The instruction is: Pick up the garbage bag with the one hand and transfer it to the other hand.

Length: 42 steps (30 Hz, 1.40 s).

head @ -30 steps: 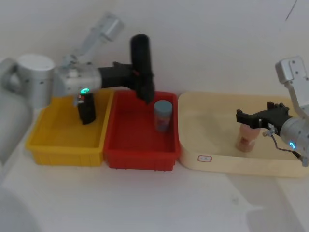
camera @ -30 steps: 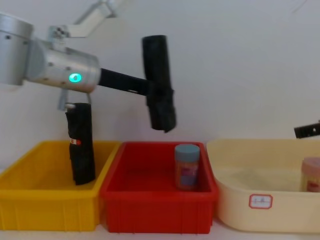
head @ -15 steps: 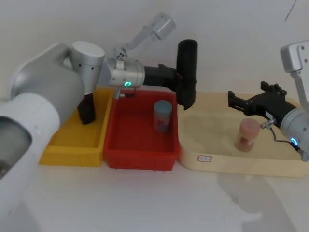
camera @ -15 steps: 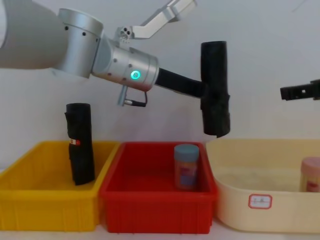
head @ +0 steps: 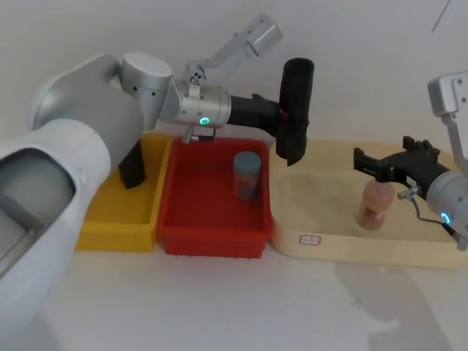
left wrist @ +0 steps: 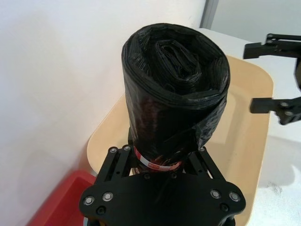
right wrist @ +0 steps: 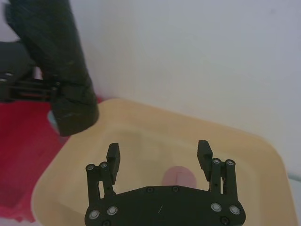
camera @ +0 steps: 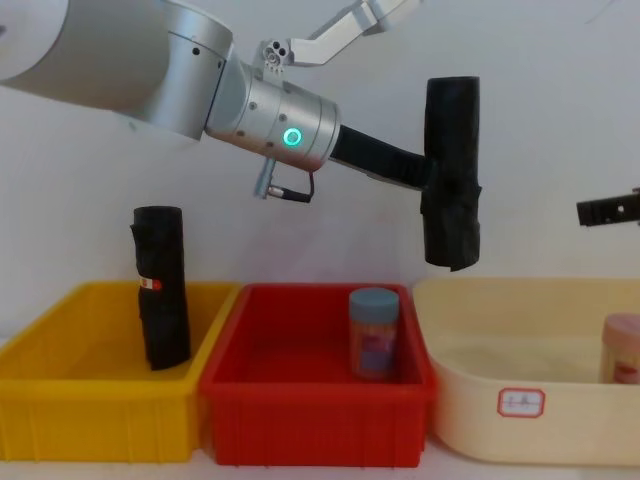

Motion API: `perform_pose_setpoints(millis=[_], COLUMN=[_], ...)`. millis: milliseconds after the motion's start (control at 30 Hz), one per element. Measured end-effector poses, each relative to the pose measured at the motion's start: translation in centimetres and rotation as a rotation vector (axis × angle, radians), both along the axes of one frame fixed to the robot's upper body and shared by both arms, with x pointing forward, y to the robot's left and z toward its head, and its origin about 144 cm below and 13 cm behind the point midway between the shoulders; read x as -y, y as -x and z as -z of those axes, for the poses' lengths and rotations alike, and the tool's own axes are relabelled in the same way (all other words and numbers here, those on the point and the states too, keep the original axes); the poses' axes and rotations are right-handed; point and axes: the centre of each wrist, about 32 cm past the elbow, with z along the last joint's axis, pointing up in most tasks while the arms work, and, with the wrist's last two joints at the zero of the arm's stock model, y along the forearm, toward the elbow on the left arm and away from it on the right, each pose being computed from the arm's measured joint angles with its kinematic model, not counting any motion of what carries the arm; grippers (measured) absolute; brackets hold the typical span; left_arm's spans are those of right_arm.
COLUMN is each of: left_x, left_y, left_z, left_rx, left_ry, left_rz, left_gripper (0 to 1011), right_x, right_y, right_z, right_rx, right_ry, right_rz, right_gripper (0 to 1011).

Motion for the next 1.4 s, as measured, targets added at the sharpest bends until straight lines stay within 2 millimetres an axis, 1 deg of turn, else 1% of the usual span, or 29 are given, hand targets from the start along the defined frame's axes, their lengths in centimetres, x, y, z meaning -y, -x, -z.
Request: perform_pose_setpoints(millis=[267, 633, 967, 1400], left_x=[0.2, 0.3, 0.4, 0.4], left_y=[0.0, -0.1, -0.1, -0.1], left_z=[-0.3, -0.5, -0.6, -0.6], left_rx=[0.001, 0.002, 0.004, 0.004], left_ry=[-0.007, -0.013, -0.016, -0.017], left_rz=[0.005, 0.009, 0.010, 0.011], left_gripper=[411, 411, 411, 411], right_x=[0.0, -0.8, -1.3, -1.9], right_y=[-0.9, -1.4, -0.8, -0.6], right_z=[0.4, 0.0, -1.2, -2.6], right_rx=[-0.010, 0.058, 0.138, 0.171], right_ry=[0.010, 0.016, -0.002, -0.052], right_rz=[0.037, 0.036, -0.025, -0.126], right_gripper=[1001, 1001, 1001, 1001])
